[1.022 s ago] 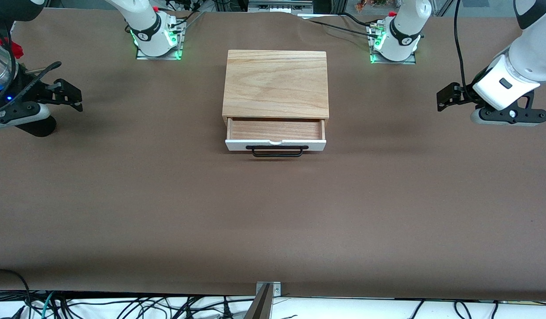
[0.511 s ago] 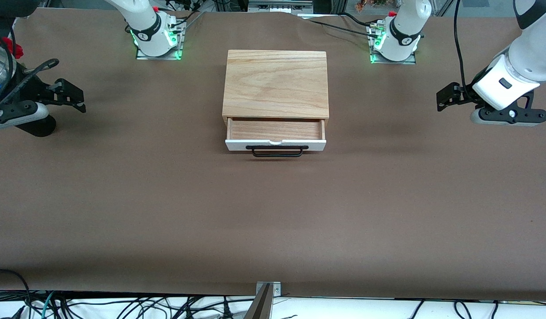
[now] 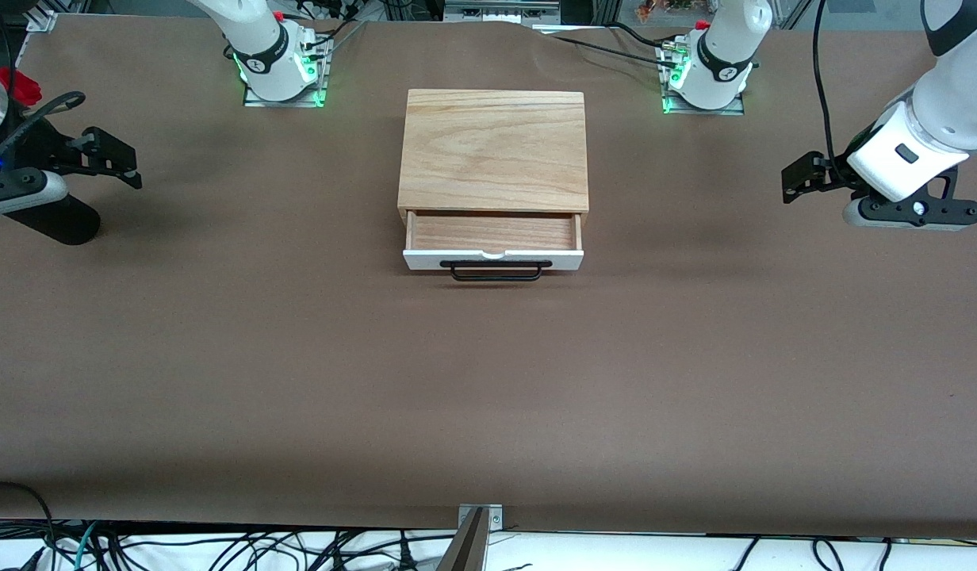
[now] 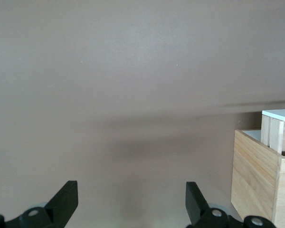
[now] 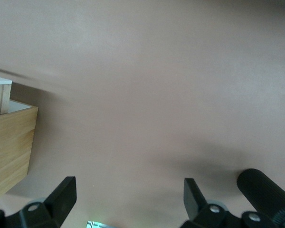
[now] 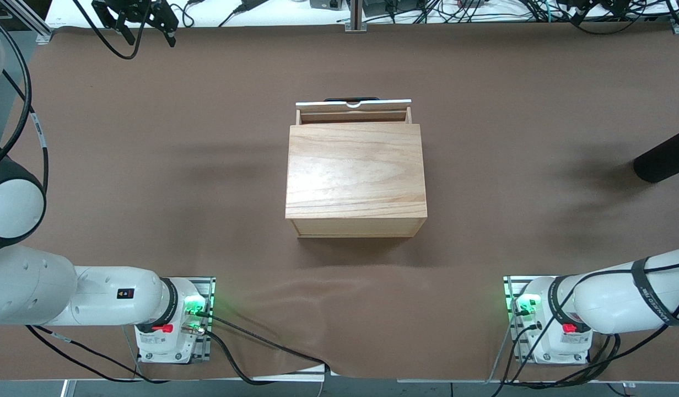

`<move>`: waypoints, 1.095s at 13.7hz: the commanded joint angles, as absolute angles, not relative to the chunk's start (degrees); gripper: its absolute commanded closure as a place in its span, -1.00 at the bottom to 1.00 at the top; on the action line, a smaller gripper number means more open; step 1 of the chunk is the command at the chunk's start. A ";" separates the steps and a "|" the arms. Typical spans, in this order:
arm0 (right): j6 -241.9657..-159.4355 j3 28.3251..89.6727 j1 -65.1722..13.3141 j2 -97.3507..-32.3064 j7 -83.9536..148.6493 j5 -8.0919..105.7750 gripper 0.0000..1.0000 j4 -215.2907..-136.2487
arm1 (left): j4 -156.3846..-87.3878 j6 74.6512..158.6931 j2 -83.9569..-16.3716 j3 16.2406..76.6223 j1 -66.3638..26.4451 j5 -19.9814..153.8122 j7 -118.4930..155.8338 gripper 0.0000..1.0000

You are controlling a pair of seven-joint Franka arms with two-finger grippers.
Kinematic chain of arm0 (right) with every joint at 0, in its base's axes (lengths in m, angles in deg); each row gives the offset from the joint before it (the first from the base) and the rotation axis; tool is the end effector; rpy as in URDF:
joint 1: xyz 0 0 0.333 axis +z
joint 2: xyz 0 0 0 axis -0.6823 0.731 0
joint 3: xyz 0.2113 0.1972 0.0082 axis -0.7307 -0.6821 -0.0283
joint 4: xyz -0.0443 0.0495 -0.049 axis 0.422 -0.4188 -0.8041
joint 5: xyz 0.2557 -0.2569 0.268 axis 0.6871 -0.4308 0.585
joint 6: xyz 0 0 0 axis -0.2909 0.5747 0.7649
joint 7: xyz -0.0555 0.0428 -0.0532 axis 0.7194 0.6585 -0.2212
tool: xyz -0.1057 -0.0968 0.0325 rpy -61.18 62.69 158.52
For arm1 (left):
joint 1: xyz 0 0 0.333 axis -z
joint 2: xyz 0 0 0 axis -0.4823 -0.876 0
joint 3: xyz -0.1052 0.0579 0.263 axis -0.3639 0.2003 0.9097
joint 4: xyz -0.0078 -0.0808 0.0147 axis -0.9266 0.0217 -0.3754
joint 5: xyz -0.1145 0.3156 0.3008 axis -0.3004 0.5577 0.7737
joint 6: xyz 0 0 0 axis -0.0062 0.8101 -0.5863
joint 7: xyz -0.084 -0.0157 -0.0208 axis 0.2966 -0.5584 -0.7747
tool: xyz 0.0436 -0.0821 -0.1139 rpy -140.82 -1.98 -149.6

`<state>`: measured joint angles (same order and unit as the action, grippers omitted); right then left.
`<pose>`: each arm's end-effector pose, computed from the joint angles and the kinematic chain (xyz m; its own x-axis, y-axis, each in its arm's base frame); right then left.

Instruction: Close drawer with both arms simultaneously

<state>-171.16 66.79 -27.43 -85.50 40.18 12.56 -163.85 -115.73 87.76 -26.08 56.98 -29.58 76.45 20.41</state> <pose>0.6165 0.0298 0.5506 0.9627 0.2628 -0.0650 0.2624 -0.9648 -0.0148 0.6042 -0.0715 0.5076 0.9921 -0.0380 -0.1195 -0.0402 -0.9991 -0.0157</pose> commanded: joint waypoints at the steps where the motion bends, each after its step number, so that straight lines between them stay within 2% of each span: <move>1: -169.72 66.30 -27.21 -85.39 40.24 12.27 -1.00 -163.49 | -113.32 85.82 -27.18 56.76 -29.98 75.91 20.81 -1.00; 15: -168.22 65.15 -27.12 -85.83 40.24 14.63 -1.00 -164.02 | -112.18 85.47 -29.82 56.67 -27.87 73.01 20.11 -1.00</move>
<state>-169.02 65.36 -27.10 -85.09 40.61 13.84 -163.86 -115.30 86.73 -28.38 56.65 -28.45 73.78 20.41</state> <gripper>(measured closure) 0.000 0.000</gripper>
